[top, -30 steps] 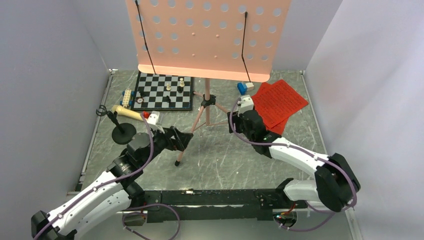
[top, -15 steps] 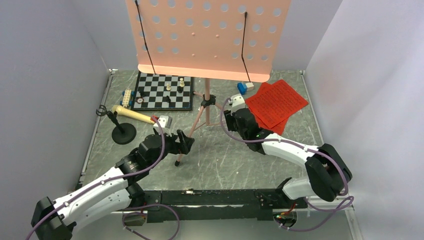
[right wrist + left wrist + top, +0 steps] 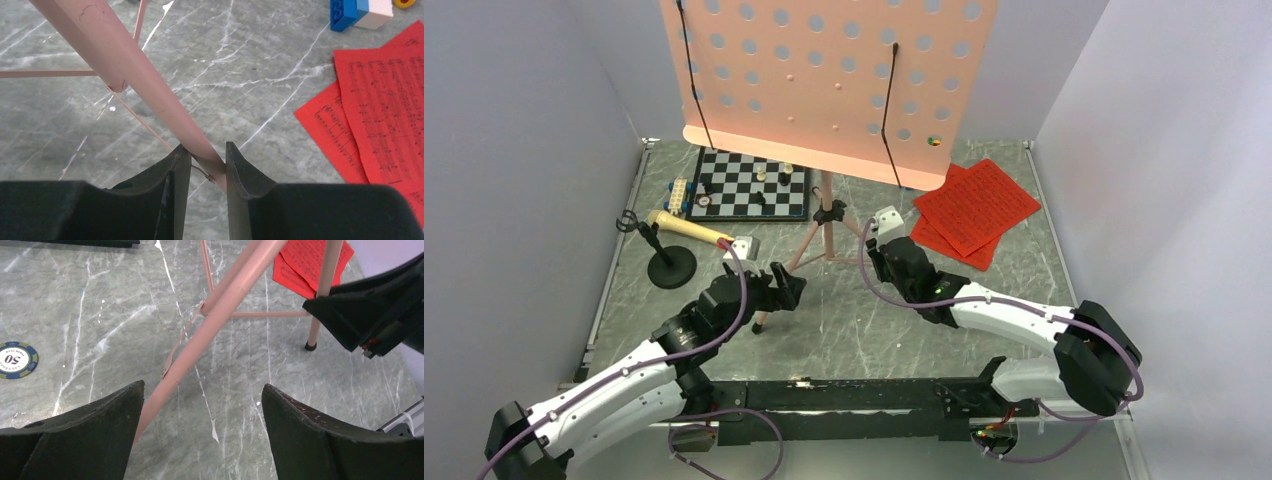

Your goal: Pack up the instrument practice props

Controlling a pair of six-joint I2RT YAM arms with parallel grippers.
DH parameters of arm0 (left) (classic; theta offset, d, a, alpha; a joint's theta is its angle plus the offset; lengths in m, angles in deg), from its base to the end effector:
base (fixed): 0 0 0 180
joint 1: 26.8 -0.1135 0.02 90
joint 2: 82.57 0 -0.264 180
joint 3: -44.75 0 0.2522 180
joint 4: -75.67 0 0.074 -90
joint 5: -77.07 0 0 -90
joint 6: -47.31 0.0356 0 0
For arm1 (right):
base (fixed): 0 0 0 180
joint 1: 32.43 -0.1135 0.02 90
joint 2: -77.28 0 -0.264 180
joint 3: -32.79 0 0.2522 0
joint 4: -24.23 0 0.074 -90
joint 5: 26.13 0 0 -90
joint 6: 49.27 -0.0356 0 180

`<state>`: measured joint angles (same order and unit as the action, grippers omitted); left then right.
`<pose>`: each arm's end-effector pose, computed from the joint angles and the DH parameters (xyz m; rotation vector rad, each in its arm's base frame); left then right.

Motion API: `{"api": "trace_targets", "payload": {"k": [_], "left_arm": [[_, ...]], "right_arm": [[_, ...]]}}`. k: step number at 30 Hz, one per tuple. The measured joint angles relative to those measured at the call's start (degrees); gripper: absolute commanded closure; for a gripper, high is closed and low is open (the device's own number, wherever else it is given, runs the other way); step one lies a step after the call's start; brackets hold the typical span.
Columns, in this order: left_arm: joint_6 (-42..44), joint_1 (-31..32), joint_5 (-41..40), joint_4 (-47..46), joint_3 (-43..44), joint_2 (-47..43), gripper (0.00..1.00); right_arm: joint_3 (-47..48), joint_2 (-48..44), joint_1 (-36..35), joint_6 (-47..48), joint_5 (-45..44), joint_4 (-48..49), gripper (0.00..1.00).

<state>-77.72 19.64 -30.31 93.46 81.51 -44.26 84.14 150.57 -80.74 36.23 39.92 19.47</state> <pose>0.1227 -0.1136 0.2346 -0.0163 1.9502 -0.6723 0.1925 0.1944 0.2243 -0.4987 1.9345 0.1667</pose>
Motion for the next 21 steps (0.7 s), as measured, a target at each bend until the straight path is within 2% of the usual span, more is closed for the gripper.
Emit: {"api": "trace_targets", "payload": {"k": [6,13,18,21], "left_arm": [[-0.11,0.02,-1.25,-0.55,-0.33,-4.02,0.06],[1.86,0.07,-1.77,-7.76,-0.42,-5.07,0.03],[5.75,0.07,-1.09,-19.71,-1.66,-3.34,0.03],[8.92,0.07,0.26,-30.60,-3.43,-0.79,0.01]], "right_arm": [[-0.94,-3.06,-3.80,-4.52,-3.76,-4.17,1.00],[-0.55,-4.48,-7.26,-12.44,-10.01,-9.66,1.00],[1.31,-4.52,-9.68,-19.85,-13.33,-15.69,1.00],[2.95,-4.24,-10.58,-24.30,-13.70,-19.58,1.00]]}}
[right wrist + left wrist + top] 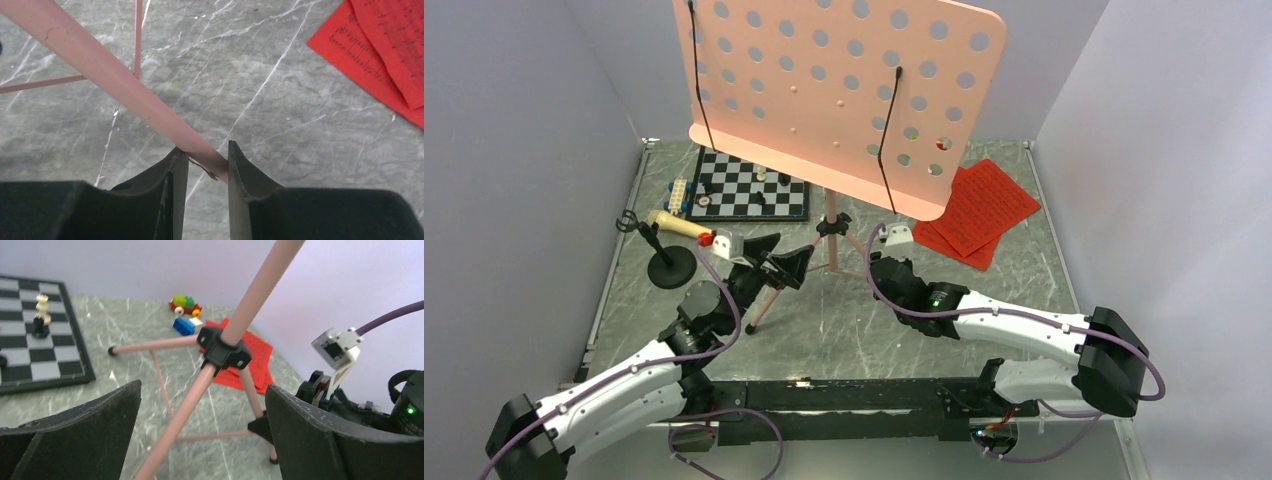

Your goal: Pack up the instrument practice props

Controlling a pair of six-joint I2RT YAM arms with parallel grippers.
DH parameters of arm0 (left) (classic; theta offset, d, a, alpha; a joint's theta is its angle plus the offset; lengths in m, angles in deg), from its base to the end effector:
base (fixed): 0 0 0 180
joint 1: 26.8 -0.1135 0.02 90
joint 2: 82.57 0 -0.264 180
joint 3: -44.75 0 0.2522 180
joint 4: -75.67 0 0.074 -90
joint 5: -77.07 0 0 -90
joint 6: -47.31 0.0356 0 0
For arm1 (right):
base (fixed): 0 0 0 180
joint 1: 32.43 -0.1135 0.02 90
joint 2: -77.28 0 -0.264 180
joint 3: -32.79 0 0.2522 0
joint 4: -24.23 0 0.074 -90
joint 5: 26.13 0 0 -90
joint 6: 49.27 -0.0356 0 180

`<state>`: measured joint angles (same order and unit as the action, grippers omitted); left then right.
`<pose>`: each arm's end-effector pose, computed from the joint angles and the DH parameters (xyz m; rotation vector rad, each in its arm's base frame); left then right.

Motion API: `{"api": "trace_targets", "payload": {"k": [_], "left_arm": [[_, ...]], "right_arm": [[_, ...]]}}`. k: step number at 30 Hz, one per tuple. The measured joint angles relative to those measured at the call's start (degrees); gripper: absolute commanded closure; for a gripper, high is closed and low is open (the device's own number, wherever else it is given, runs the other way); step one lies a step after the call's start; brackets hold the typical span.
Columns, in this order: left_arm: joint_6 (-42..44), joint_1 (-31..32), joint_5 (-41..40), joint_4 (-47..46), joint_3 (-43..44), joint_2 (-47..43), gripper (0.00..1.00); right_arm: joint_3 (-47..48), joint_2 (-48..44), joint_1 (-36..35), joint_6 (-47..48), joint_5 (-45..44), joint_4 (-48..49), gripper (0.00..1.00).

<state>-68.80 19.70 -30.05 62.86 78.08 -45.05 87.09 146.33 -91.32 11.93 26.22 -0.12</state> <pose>0.1239 -0.1153 0.2720 0.0069 1.4800 -0.8270 0.1472 0.2018 0.2314 -0.2131 2.0875 0.1736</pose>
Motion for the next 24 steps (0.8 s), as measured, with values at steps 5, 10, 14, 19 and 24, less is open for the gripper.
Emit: {"api": "trace_targets", "payload": {"k": [5,10,14,19,24], "left_arm": [[5.75,0.02,3.56,-14.27,0.22,7.82,0.01],[10.01,0.44,5.99,-20.44,4.42,14.71,0.01],[13.25,0.59,6.45,-24.35,9.44,19.08,0.05],[16.04,0.63,6.29,-26.47,13.92,24.13,0.13],[18.62,0.63,6.10,-26.73,18.43,30.01,0.23]], "right_arm": [[1.20,0.22,-1.14,-4.87,-0.13,-3.04,1.00],[1.31,0.22,-1.60,-6.49,-0.66,-3.54,1.00],[1.03,0.07,-1.79,-6.67,-0.83,-3.28,1.00],[0.63,-0.20,-1.86,-6.67,-0.85,-2.82,1.00],[-0.28,-1.18,-3.37,-7.54,-1.53,-2.62,1.00]]}}
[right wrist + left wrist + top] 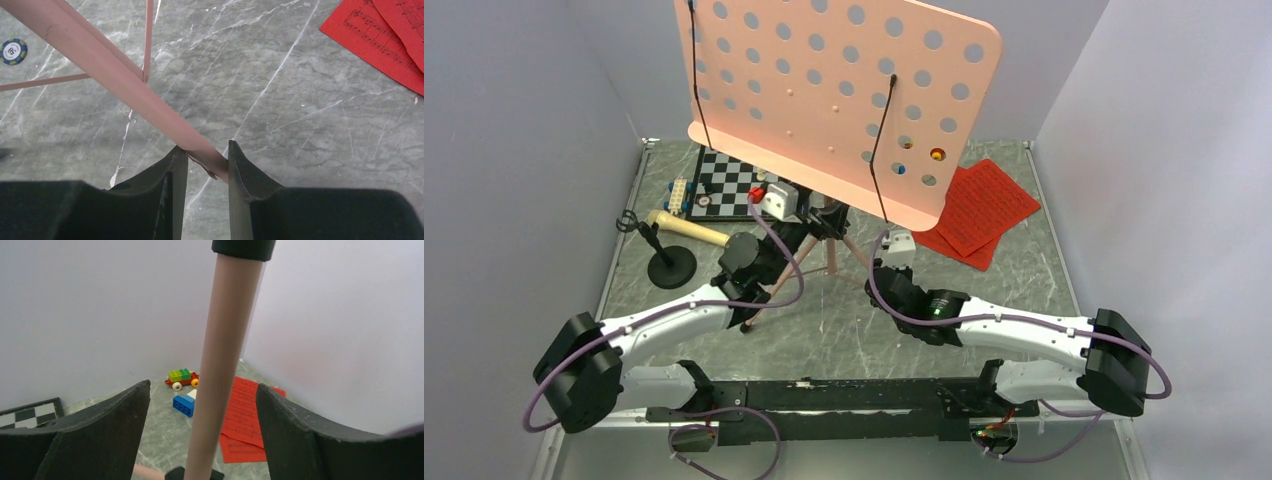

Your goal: Pack up the instrument practice props

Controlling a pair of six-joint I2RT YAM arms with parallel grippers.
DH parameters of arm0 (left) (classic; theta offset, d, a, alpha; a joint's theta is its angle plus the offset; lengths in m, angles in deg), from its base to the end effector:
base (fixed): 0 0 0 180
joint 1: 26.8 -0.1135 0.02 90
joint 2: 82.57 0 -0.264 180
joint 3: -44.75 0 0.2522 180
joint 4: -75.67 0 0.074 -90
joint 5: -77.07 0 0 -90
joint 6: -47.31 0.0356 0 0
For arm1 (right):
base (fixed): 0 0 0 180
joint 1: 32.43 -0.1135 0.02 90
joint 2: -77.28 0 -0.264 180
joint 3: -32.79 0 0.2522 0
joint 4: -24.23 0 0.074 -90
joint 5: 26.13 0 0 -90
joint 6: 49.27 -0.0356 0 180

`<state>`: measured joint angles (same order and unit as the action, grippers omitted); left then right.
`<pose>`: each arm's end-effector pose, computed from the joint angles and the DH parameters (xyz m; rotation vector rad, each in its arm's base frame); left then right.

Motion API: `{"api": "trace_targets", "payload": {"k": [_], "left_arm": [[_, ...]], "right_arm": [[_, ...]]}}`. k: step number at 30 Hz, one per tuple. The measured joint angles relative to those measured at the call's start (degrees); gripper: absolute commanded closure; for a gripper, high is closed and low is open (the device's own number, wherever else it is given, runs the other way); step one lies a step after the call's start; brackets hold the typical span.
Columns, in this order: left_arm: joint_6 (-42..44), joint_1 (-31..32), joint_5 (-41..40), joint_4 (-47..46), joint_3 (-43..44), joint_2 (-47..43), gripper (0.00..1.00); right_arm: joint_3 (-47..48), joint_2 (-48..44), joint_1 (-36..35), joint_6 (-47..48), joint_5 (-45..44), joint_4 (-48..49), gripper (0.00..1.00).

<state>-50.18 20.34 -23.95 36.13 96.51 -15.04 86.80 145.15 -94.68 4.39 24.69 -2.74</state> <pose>0.1829 -0.1871 0.3328 0.2364 1.1710 -0.7301 0.1327 0.2039 0.2312 -0.1365 2.1069 0.2391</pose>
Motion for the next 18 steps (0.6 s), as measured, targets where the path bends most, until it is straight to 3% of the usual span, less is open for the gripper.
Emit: {"api": "trace_targets", "payload": {"k": [8,13,16,18], "left_arm": [[2.43,0.00,-0.81,-0.04,4.15,4.98,0.64],[5.01,0.42,1.25,0.15,4.15,5.01,0.86],[6.62,0.42,2.29,0.55,4.15,4.79,0.99],[6.43,0.39,2.64,1.01,4.15,4.55,1.00]], "right_arm": [[-0.24,0.26,-6.25,-4.26,-5.42,-1.84,1.00],[0.33,1.09,-8.68,-6.51,-7.87,-2.91,0.59],[0.52,0.57,-8.79,-6.69,-7.43,-4.00,0.39],[0.48,-0.44,-8.87,-5.77,-5.33,-6.10,0.21]]}}
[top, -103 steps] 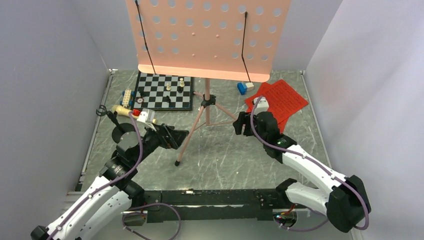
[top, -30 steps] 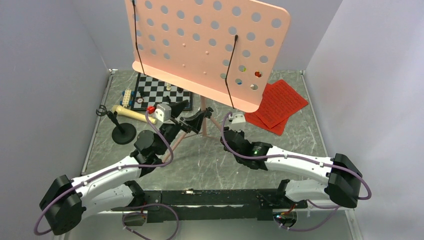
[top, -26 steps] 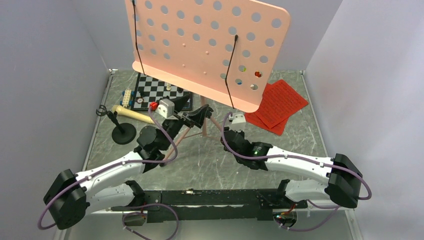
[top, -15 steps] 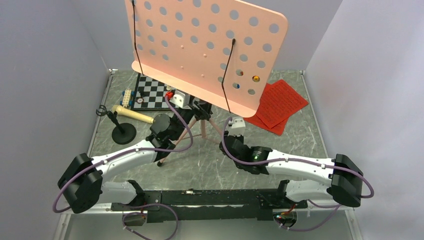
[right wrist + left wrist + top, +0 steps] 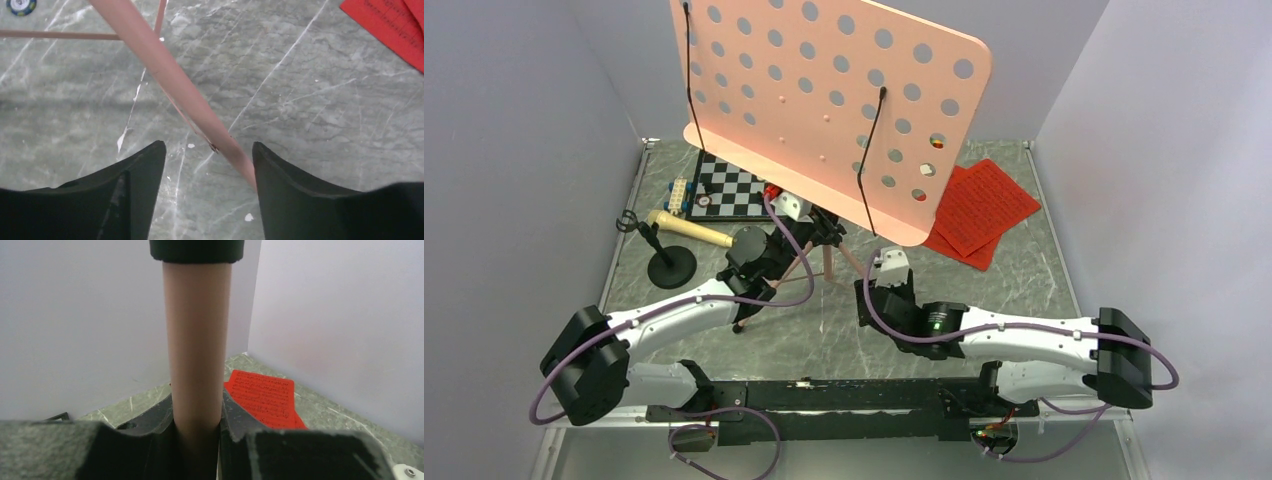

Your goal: Pack up the instrument practice props

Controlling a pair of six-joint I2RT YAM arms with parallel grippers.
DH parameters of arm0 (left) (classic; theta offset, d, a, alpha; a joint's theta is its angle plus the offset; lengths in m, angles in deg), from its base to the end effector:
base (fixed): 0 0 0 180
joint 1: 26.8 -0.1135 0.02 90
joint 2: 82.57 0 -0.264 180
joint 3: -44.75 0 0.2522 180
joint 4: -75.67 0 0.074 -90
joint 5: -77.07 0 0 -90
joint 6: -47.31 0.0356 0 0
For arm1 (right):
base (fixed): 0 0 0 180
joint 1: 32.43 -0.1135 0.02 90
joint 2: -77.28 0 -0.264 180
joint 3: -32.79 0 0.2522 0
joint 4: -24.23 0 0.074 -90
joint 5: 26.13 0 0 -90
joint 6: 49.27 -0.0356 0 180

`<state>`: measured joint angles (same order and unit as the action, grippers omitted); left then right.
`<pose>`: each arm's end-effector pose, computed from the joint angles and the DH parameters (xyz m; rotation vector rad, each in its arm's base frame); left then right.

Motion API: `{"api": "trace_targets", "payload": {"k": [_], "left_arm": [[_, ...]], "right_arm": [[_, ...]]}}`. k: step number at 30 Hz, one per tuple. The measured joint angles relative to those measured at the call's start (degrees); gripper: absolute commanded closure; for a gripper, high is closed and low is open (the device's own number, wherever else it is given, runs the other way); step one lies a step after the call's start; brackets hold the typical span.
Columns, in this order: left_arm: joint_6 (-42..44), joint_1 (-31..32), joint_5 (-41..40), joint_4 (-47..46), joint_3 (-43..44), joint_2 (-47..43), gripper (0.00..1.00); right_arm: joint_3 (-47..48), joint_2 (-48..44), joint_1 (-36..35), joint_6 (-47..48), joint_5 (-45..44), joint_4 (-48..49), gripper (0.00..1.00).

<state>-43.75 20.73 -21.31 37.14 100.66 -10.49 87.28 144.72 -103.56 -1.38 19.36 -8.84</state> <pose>0.1942 -0.2045 0.3360 0.3537 1.1575 -0.6585 0.0991 0.2129 0.2293 -0.1893 2.1100 0.2342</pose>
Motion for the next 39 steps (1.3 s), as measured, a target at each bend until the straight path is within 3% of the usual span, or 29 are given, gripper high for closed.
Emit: {"api": "trace_targets", "payload": {"k": [3,7,11,15,20,28,32,39], "left_arm": [[-0.09,-0.09,0.22,0.72,0.00,-0.39,1.00],[-0.28,-0.17,1.01,2.23,0.15,-1.03,1.00],[-0.74,-0.44,2.58,5.20,1.31,-1.36,1.00],[-1.29,-0.52,5.05,8.41,2.91,-1.31,1.00],[-1.73,-0.70,8.81,10.34,4.83,-0.13,1.00],[-3.13,-2.08,15.28,10.62,8.04,3.19,1.00],[-4.68,-2.75,19.71,10.08,8.57,3.93,0.94],[-6.54,-4.17,22.69,7.26,6.14,3.06,0.72]], "right_arm": [[0.07,-3.02,0.94,4.79,3.50,-0.92,0.04],[0.63,-7.32,6.67,12.90,9.79,1.88,0.03],[0.83,-8.02,15.19,20.13,19.61,7.69,0.11],[1.53,-4.87,18.10,25.88,28.81,11.37,0.20],[3.34,-0.28,18.12,29.88,35.89,13.75,0.52],[3.50,0.11,18.05,32.68,33.07,14.03,1.00],[1.14,-2.40,15.43,31.76,29.31,14.64,1.00],[2.82,1.33,7.19,25.97,12.52,13.79,1.00]]}}
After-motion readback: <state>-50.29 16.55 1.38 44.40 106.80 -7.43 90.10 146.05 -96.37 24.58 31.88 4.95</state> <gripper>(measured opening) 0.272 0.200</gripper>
